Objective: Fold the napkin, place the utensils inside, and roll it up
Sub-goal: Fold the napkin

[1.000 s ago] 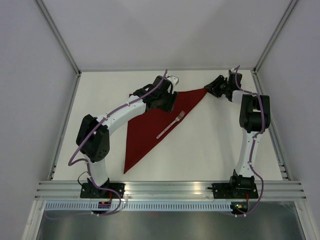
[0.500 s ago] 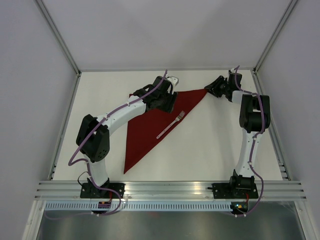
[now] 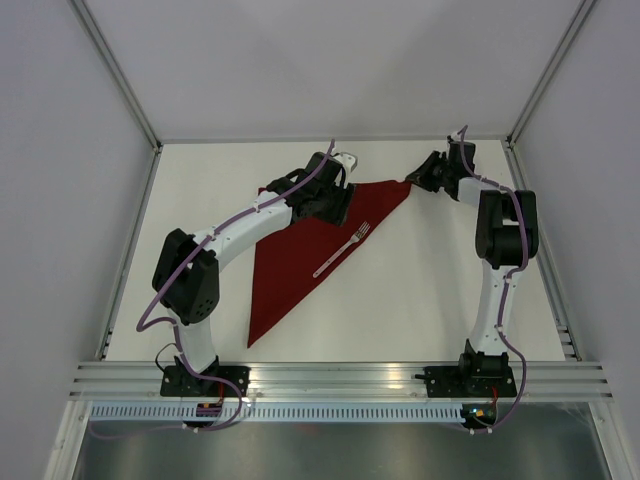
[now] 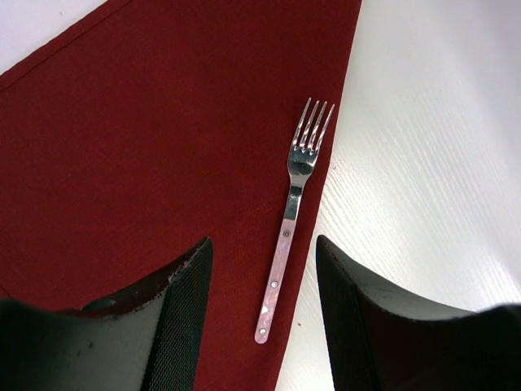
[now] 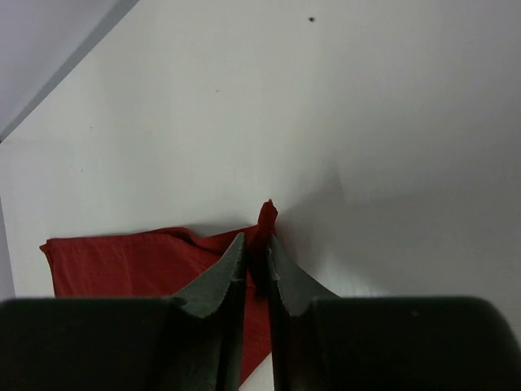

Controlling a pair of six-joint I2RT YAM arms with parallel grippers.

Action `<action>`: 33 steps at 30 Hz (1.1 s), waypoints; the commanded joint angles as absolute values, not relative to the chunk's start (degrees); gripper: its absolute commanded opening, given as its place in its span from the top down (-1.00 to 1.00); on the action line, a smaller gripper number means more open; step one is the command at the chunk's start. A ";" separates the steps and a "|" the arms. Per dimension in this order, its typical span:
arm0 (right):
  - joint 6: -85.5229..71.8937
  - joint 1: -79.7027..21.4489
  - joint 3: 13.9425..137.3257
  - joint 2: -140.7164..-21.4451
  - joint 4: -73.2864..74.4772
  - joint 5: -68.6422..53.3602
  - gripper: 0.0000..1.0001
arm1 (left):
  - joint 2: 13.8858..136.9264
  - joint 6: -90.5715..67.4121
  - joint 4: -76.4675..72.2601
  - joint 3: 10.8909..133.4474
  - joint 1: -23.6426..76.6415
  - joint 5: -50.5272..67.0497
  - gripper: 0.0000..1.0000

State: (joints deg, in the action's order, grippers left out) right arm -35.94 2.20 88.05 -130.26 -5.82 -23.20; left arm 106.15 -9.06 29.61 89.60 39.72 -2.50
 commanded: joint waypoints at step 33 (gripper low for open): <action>-9.14 -31.19 80.16 -103.09 12.48 -11.52 0.72 | 76.73 -24.79 29.35 81.13 32.08 -7.21 -0.27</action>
State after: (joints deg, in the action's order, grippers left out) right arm -11.42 -28.69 80.66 -104.31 10.26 -14.22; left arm 78.48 -22.37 28.60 82.63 32.23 -6.92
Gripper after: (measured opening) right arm 0.148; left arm 0.630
